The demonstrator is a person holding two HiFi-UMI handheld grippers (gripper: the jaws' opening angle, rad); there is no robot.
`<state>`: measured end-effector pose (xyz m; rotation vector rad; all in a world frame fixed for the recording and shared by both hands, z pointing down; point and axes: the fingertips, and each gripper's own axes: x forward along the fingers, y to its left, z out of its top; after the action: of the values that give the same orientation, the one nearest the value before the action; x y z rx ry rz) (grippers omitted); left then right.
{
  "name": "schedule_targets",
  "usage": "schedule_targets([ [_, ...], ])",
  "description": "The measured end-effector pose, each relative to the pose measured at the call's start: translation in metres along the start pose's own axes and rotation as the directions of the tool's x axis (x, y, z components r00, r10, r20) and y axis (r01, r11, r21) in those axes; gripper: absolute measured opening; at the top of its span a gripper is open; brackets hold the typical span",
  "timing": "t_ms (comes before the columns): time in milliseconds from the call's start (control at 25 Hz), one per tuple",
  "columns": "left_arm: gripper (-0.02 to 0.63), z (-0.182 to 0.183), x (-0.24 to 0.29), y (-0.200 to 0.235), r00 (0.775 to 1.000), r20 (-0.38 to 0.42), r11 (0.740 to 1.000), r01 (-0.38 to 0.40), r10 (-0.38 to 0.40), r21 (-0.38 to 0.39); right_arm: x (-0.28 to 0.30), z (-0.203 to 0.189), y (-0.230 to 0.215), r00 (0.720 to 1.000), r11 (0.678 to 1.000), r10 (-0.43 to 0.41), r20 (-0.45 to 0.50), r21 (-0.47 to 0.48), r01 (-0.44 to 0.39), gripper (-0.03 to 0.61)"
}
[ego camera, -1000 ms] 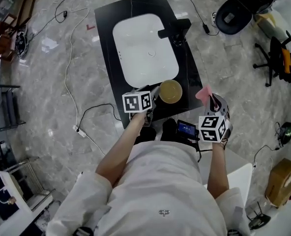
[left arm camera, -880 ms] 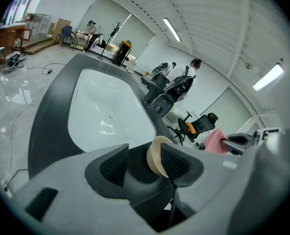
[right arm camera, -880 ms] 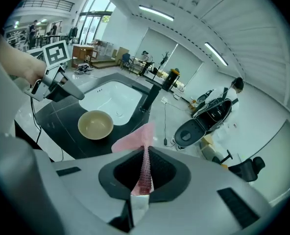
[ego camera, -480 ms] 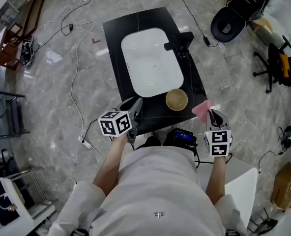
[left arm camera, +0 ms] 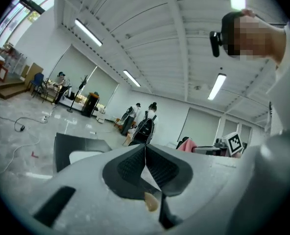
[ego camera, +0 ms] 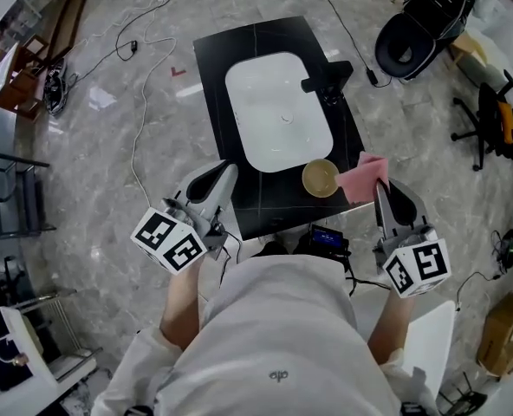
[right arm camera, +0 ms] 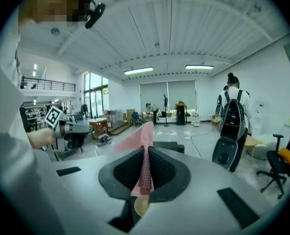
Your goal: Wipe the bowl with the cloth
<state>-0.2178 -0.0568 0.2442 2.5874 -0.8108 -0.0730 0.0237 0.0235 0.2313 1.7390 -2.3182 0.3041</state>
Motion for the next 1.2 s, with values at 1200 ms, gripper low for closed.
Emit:
schedule_targets([
  [1200,0.012,0.008,-0.003,-0.051,0.998,0.022,0.988,0.061,-0.065,0.142,-0.03,0.03,0.038,0.98,0.991,0.132,0.147,-0.029,-0.129,0.015],
])
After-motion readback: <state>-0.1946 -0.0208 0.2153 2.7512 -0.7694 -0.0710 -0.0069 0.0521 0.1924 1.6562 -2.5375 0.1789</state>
